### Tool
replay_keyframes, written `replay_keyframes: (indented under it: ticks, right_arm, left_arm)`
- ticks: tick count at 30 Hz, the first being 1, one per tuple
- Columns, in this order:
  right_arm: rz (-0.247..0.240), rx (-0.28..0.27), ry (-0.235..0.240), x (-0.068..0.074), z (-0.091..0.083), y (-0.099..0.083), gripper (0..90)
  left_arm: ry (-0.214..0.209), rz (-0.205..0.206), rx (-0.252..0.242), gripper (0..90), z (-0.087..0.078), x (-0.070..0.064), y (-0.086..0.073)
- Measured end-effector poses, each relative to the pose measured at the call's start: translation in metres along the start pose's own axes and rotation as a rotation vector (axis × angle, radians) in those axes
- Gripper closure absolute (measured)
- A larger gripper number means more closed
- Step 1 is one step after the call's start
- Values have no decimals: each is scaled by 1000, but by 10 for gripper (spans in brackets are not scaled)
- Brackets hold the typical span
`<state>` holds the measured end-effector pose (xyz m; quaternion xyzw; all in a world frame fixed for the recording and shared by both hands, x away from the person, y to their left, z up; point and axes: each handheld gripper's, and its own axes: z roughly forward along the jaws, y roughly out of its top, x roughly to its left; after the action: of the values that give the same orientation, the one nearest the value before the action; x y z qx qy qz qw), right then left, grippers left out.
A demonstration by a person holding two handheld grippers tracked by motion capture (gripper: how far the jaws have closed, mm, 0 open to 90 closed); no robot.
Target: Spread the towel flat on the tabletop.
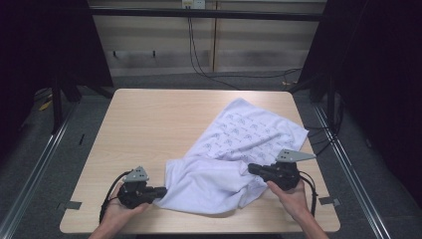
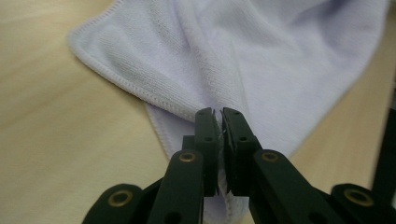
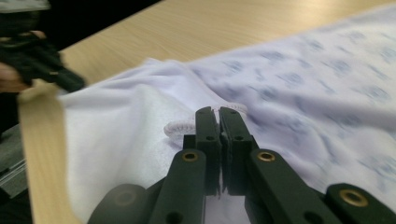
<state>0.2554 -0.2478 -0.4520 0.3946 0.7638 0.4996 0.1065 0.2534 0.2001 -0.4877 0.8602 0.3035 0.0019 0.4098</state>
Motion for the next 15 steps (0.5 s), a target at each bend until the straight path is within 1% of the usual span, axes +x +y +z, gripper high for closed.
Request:
replay_keyframes:
  ticks: [1, 2, 3, 4, 6, 7, 8, 9, 10, 11, 12, 13, 14, 15]
  right_arm:
    - [25, 15, -11, -7, -1, -4, 867]
    - [43, 27, -5, -12, -1, -7, 864]
    - [55, 33, -9, -15, 0, -10, 861]
    - [62, 41, -13, -16, 0, -11, 858]
    - [63, 50, -15, -18, 3, -12, 837]
    - [58, 52, -21, -18, 4, -11, 832]
    - [57, 55, -18, -19, 5, -10, 831]
    - [57, 52, -20, -19, 6, -10, 831]
    - [57, 53, -15, -20, 8, -9, 831]
    - [54, 55, -13, -20, 9, -9, 830]
    - [56, 52, -12, -21, 10, -9, 828]
    - [59, 50, -10, -21, 10, -8, 823]
    - [63, 58, -8, -20, 10, -8, 806]
    - [59, 64, -11, -20, 10, -8, 774]
  left_arm:
    - [-5, -4, -1, 854, 0, -2, -1]
    - [-8, -10, -6, 843, 0, -1, 0]
    - [-10, -13, -15, 835, 0, 0, 2]
    - [-15, -17, -28, 820, 0, 4, 5]
    - [8, -35, -64, 781, 1, 15, 13]
    - [14, -46, -71, 773, 2, 21, 16]
    - [29, -62, -77, 746, 5, 28, 20]
    - [68, -74, -81, 731, 9, 36, 24]
    - [99, -71, -86, 738, 12, 41, 27]
    - [116, -70, -84, 728, 18, 47, 30]
    - [126, -79, -78, 705, 23, 53, 34]
    - [126, -79, -78, 680, 23, 53, 34]
    - [137, -120, -85, 671, 31, 65, 40]
    - [148, -121, -80, 649, 33, 69, 43]
